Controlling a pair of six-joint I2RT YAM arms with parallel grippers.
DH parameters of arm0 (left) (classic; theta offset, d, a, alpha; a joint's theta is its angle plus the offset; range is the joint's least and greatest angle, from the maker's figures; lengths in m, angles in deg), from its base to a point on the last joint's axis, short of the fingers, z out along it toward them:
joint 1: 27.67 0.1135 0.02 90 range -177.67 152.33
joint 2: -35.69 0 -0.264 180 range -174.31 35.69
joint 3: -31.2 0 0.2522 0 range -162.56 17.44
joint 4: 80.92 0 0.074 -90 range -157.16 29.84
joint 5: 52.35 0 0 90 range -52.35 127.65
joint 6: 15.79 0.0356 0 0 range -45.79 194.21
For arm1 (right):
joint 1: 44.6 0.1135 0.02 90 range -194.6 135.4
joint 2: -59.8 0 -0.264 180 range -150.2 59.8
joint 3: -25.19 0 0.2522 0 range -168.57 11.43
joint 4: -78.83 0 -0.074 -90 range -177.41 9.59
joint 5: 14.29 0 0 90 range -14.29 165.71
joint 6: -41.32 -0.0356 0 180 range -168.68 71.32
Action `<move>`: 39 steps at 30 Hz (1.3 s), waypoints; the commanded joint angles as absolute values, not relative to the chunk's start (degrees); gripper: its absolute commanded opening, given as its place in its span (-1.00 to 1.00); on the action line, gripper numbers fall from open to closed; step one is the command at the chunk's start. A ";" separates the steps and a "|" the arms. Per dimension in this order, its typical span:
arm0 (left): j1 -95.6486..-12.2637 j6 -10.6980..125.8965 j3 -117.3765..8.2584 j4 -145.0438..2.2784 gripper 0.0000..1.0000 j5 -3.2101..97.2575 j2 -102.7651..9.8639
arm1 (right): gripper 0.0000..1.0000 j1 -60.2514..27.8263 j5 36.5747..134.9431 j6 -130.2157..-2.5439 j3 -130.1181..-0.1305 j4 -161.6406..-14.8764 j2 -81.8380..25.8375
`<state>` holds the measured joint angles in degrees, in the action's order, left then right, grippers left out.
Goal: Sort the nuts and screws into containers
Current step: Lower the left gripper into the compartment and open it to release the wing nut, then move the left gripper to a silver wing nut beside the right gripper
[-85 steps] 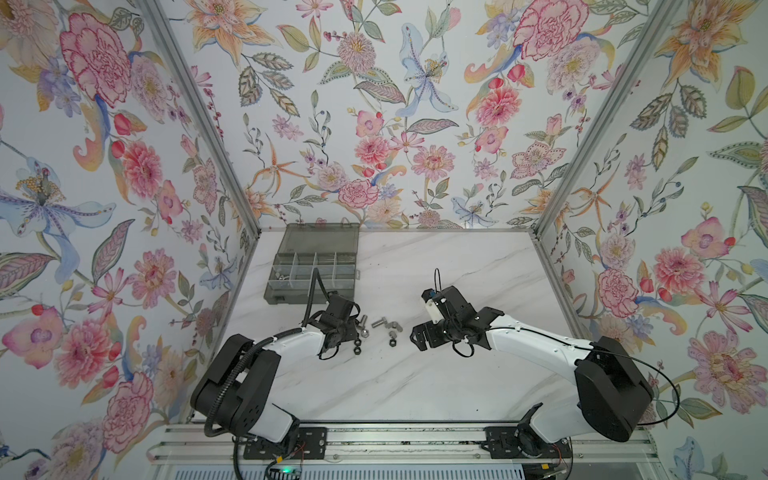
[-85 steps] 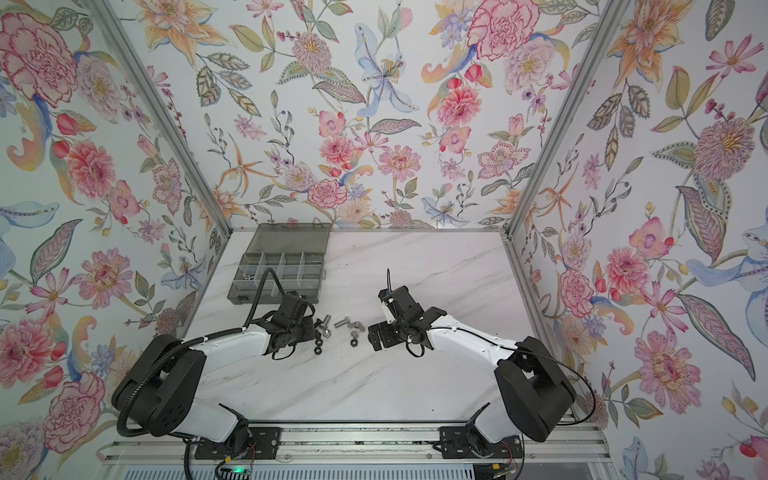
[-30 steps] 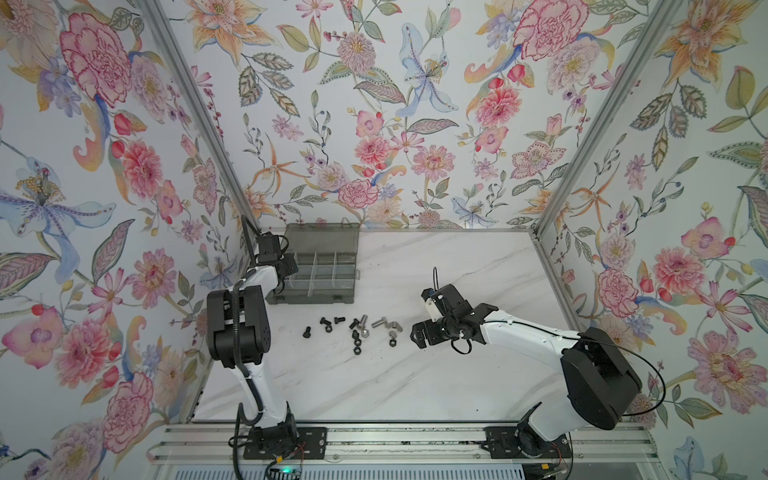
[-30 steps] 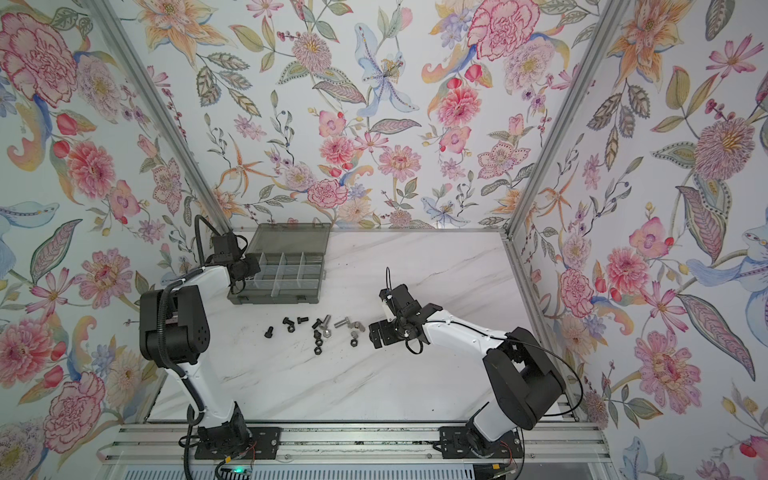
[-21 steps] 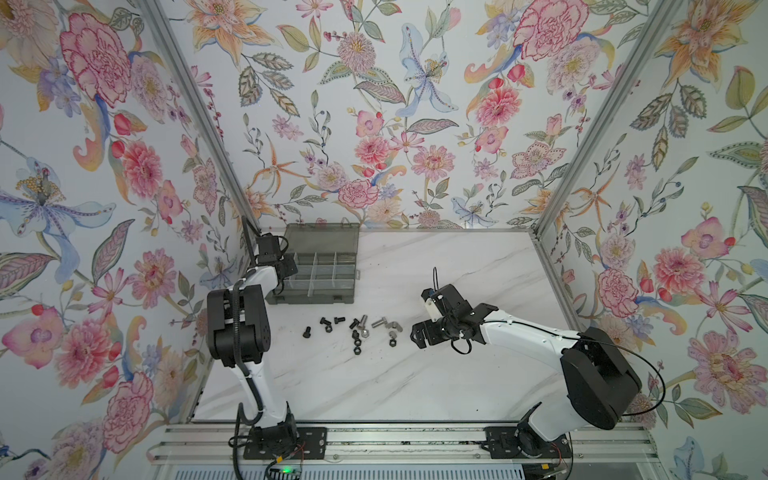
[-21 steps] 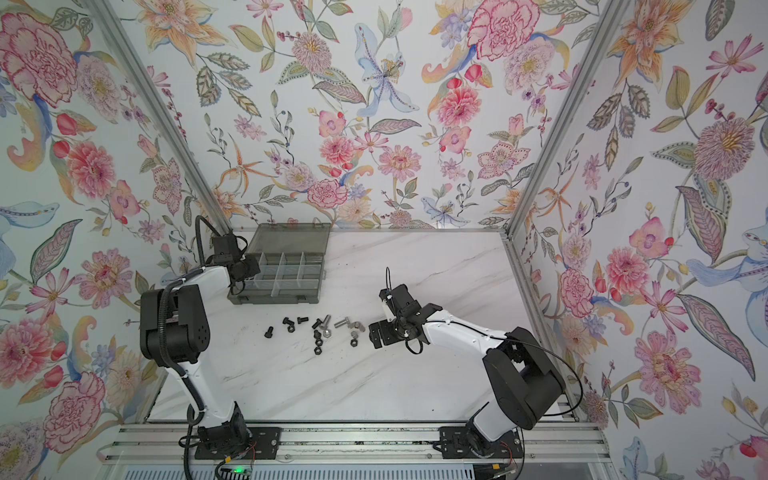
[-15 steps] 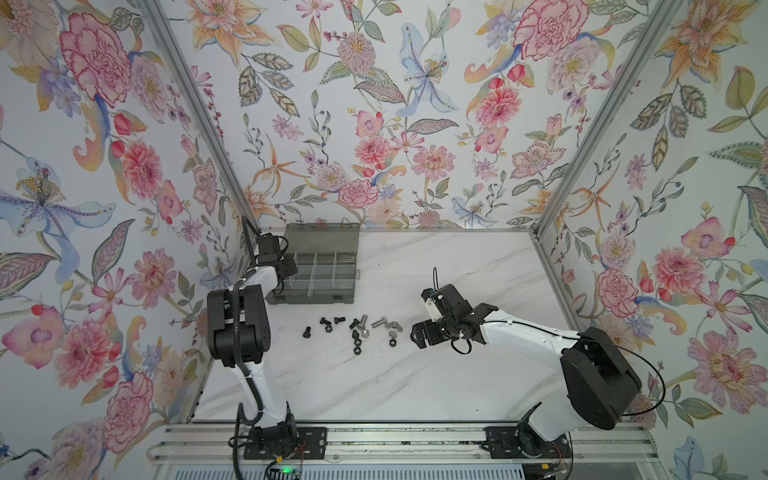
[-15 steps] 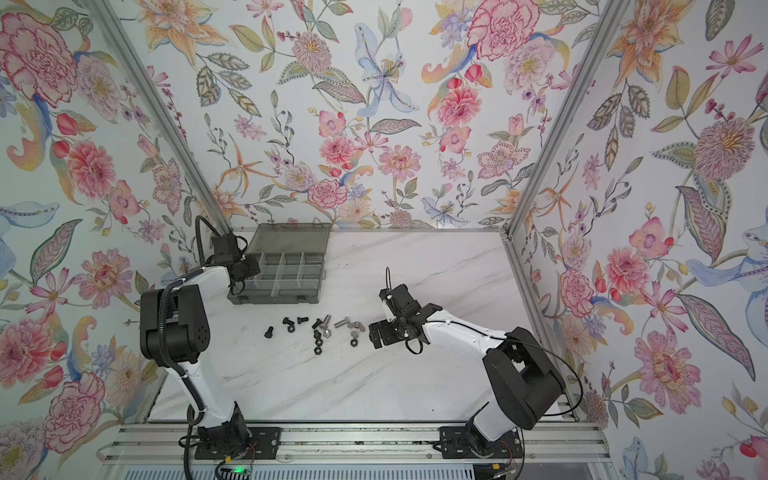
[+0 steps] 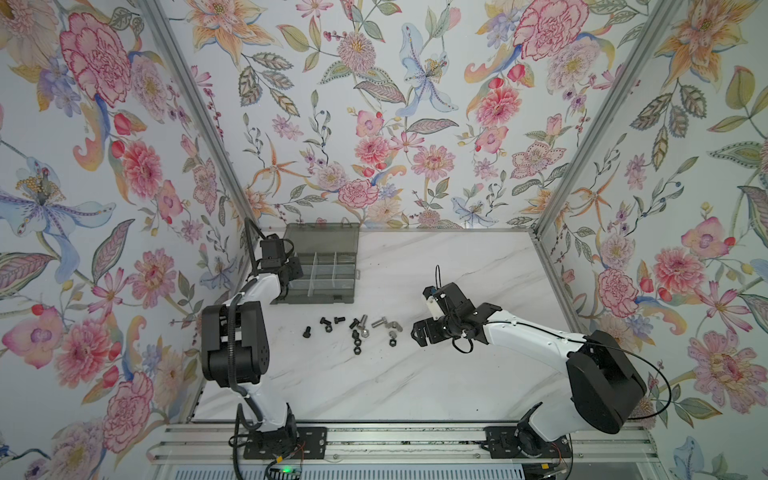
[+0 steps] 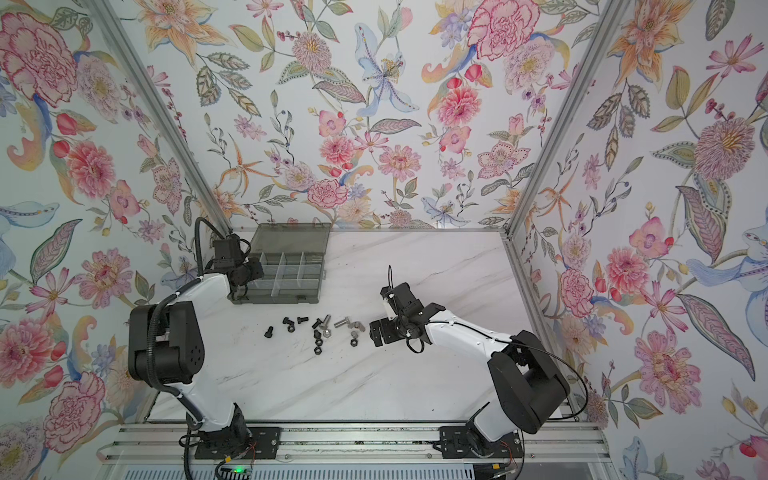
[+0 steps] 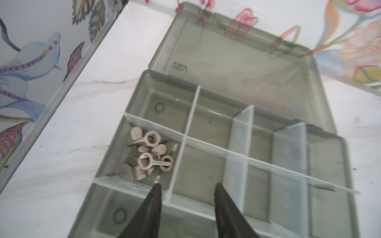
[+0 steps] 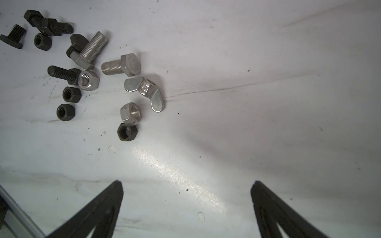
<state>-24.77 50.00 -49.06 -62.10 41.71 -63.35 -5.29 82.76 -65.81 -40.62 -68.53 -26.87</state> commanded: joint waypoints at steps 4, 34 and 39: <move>-36.45 45.42 -39.62 -62.42 0.00 40.39 -54.60 | 0.98 -5.94 81.95 -64.70 -39.66 -66.59 -23.52; -69.17 32.19 -38.68 -66.38 0.21 42.40 -62.87 | 0.98 -9.47 80.14 -61.05 -39.86 -64.66 -25.53; -70.34 31.71 -39.68 -66.02 0.21 42.48 -64.09 | 0.98 -9.44 79.72 -60.80 -39.99 -64.54 -26.27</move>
<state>-69.51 32.71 -38.39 -66.85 41.97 -62.76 -9.59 80.83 -61.85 -39.86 -65.67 -25.71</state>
